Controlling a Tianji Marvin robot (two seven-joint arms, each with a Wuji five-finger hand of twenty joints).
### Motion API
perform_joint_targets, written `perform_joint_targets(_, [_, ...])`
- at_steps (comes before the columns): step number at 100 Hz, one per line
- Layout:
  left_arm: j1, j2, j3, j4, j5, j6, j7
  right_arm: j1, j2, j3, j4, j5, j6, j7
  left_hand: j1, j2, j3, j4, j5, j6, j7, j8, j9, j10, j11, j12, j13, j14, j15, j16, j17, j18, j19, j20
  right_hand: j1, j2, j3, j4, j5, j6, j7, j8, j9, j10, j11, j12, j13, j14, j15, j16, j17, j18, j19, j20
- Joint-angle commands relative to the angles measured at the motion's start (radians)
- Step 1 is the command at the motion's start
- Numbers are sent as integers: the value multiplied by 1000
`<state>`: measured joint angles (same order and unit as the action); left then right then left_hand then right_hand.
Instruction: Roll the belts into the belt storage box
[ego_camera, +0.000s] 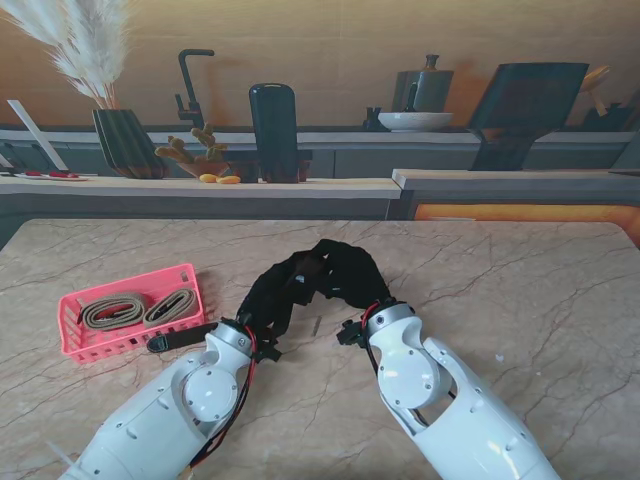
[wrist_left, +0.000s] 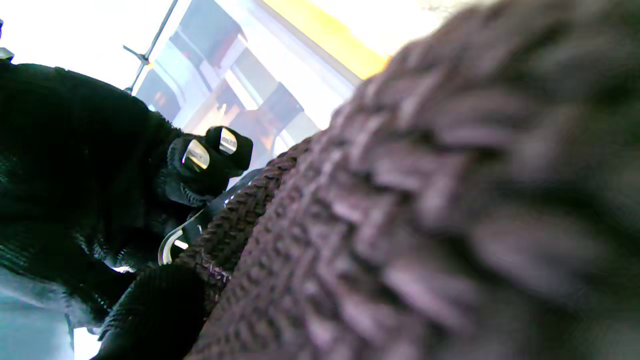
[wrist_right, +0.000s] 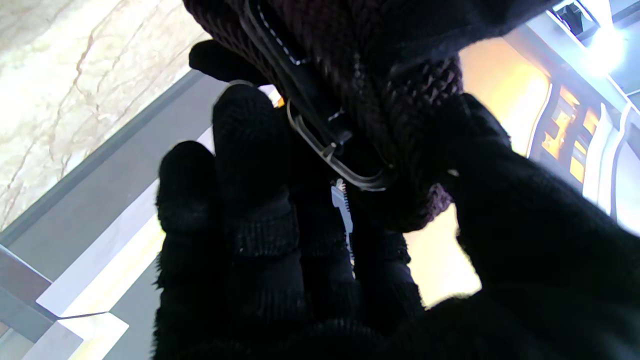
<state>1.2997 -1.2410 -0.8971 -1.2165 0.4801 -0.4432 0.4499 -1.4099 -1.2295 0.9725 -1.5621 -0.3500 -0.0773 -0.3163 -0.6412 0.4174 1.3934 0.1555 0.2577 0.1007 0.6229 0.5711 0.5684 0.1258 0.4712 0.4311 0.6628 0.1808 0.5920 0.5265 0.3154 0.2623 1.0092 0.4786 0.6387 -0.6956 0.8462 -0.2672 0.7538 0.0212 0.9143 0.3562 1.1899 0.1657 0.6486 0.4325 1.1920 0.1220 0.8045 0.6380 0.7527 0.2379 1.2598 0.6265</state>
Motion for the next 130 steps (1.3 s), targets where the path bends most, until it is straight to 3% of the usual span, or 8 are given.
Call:
perform_joint_targets(1, [8, -3, -1, -6, -6, -4, -14, -5, -1, 7, -27, -2, -16, -15, -374, 281, 147, -41, -47, -38, -73, -38, -44, -35, -36, -23, -43, -32, -30, -17, -22, -1, -30, -2, 154, 89, 164, 32, 104, -340, 140, 93, 1, -112, -22, 13, 2, -46, -5, 10, 18, -68, -1, 6])
perform_joint_targets(16, [10, 1, -4, -11, -34, -8, -51, -15, 2, 26, -47, -1, -22, -14, -462, 281, 176, -46, -60, -44, -145, -92, -104, -31, -92, -62, -115, -24, -117, -43, -56, 8, -76, -17, 155, 91, 159, 33, 103, -341, 140, 94, 1, -112, -22, 12, 1, -47, -5, 11, 17, -70, -2, 7])
perform_joint_targets(59, [10, 12, 0, -18, -64, -27, -114, -28, 8, 66, -89, 80, -36, 39, -421, 281, 177, -33, -70, -65, -178, -137, -113, -21, -122, -90, -141, -52, -194, -68, -79, 4, -128, -17, 154, 99, 148, 35, 99, -356, 141, 98, -3, -123, -23, 11, -6, -55, -8, 11, 7, -82, -11, 10])
perform_joint_targets(74, [25, 17, -8, -44, -94, -28, -147, -25, 17, 78, -91, 89, -52, 73, -363, 281, 173, -49, 39, -54, -102, -96, -19, -27, -97, -81, -75, -45, -172, -58, -56, 15, -127, -10, 152, 103, 142, 35, 95, -357, 139, 99, -3, -121, -24, 12, -9, -54, -8, 12, 5, -84, -13, 13])
perform_joint_targets(88, [35, 20, -13, -63, -108, -1, -162, -22, 26, 92, -89, 29, -84, 71, -214, 281, 127, -59, 237, -75, 45, -10, 218, -23, -1, -25, 114, -22, 3, 24, 28, 0, -30, 26, 153, 108, 135, 34, 89, -359, 139, 99, -5, -123, -25, 12, -11, -56, -8, 14, 3, -87, -15, 15])
perform_joint_targets(105, [33, 20, -12, -62, -98, 17, -155, -25, 40, 121, -90, -91, -121, 48, -156, 280, 96, -59, 283, -81, 91, 10, 276, -16, 36, 1, 154, -13, 75, 44, 46, -3, 11, 26, 154, 115, 127, 35, 82, -360, 140, 99, -7, -124, -24, 11, -11, -60, -7, 15, 4, -87, -17, 17])
perform_joint_targets(115, [36, 19, -14, -69, -101, 26, -154, -28, 43, 130, -94, -108, -124, 48, -162, 281, 58, -108, 351, -125, 198, 16, 379, -17, 99, 29, 233, -9, 163, 58, 93, -10, 69, 33, 156, 114, 125, 36, 83, -357, 142, 96, -8, -120, -22, 10, -12, -58, -7, 15, 4, -84, -18, 19])
perform_joint_targets(130, [36, 21, -13, -70, -104, 16, -165, -21, 41, 129, -74, -150, -131, 8, -174, 281, 64, -117, 441, -140, 377, -58, 524, -26, 227, 74, 358, -24, 337, 76, 175, -22, 175, 47, 155, 119, 122, 37, 77, -359, 143, 94, -12, -123, -20, 7, -13, -61, -7, 14, 8, -87, -19, 19])
